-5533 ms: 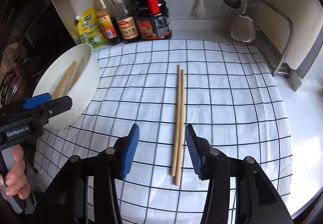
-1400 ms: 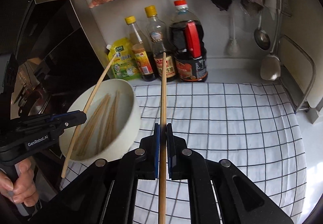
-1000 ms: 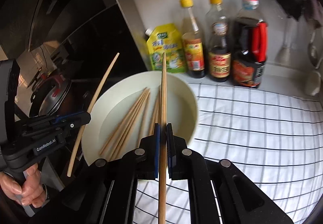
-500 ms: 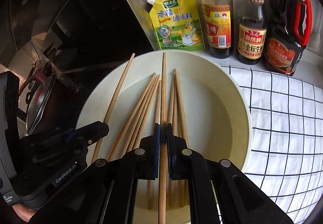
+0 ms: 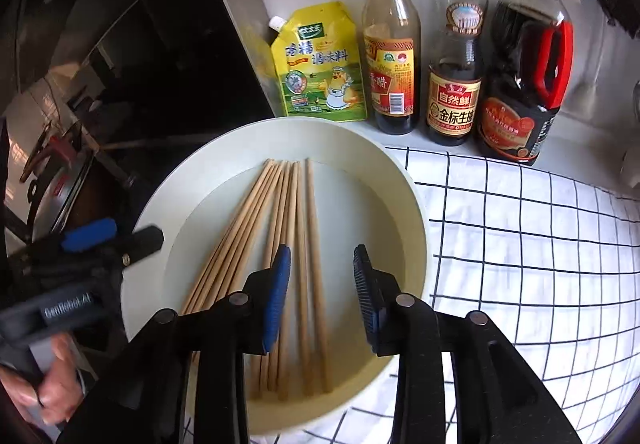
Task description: Organize utensils
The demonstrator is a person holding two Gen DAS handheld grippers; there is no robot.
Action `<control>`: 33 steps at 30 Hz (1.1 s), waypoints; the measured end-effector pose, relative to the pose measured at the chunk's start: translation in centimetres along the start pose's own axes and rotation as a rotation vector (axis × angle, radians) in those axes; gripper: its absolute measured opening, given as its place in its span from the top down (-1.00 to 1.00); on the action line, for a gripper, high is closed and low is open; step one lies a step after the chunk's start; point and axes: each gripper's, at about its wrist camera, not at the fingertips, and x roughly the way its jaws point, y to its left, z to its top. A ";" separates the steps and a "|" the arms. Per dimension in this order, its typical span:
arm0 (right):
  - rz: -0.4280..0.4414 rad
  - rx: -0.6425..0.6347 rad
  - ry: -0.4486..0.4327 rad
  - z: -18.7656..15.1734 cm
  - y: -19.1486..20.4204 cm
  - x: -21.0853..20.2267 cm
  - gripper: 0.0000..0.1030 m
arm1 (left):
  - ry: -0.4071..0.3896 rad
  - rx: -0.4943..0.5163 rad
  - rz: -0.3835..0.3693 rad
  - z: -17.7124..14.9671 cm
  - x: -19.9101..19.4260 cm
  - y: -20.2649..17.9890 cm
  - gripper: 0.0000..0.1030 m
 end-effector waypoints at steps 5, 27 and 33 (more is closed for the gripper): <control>-0.005 -0.009 -0.018 -0.4 0.2 -1.8 0.20 | -0.016 0.027 0.027 -0.2 -1.5 -0.4 -0.58; -0.008 0.000 -0.031 -1.2 0.4 -3.9 0.07 | -0.036 0.046 0.024 -1.0 -3.4 -1.3 -0.63; -0.004 0.008 -0.029 -1.4 0.3 -4.0 0.05 | -0.031 0.045 0.025 -1.0 -3.3 -1.1 -0.63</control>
